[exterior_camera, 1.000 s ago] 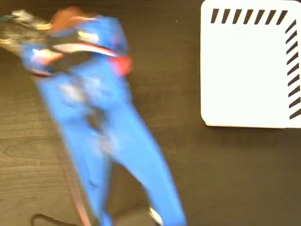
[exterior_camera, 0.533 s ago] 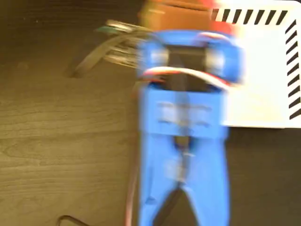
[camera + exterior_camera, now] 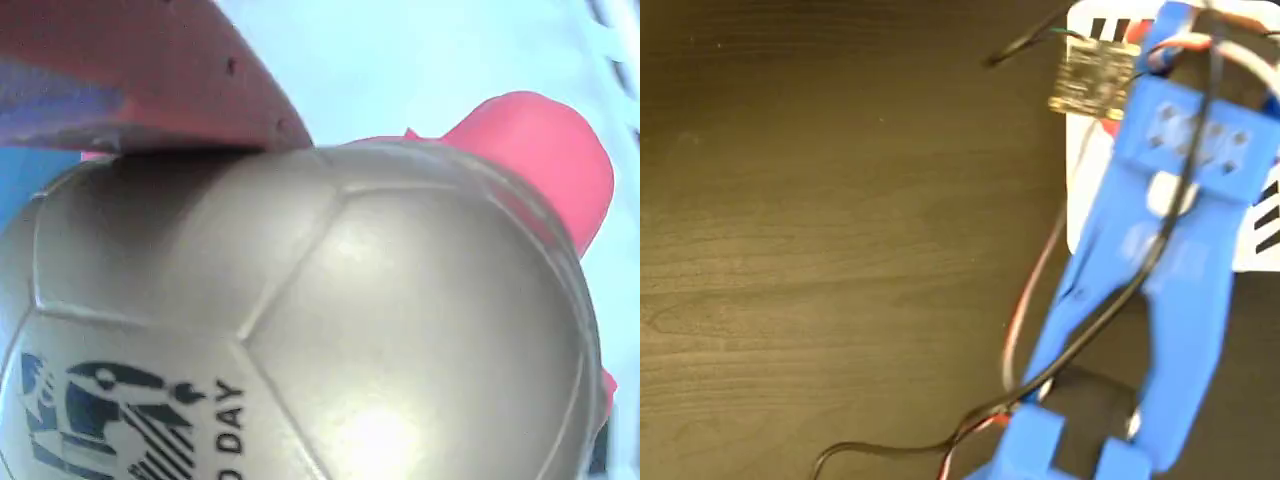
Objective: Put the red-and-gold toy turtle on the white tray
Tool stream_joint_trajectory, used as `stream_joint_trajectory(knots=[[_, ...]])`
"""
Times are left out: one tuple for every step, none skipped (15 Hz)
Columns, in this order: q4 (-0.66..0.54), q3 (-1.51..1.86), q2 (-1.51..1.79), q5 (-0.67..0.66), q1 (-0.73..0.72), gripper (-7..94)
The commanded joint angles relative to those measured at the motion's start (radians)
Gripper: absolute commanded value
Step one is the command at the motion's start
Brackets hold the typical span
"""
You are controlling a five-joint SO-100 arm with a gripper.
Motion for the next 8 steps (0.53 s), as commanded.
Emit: stream_joint_trajectory(knots=[[0.014, -0.061, -0.009, -0.012, 0.034, 0], [0.006, -0.063, -0.037, -0.011, 0.041, 0], [0.003, -0.072, -0.066, -0.002, 0.044, 0], [0.003, -0.086, -0.094, 0.009, 0.044, 0], [0.003, -0.098, -0.117, 0.014, 0.046, 0], [0.003, -0.118, -0.141, 0.023, 0.048, 0], [-0.002, -0.137, -0.161, 0.029, 0.049, 0], [-0.044, -0.143, -0.181, 0.040, 0.049, 0]])
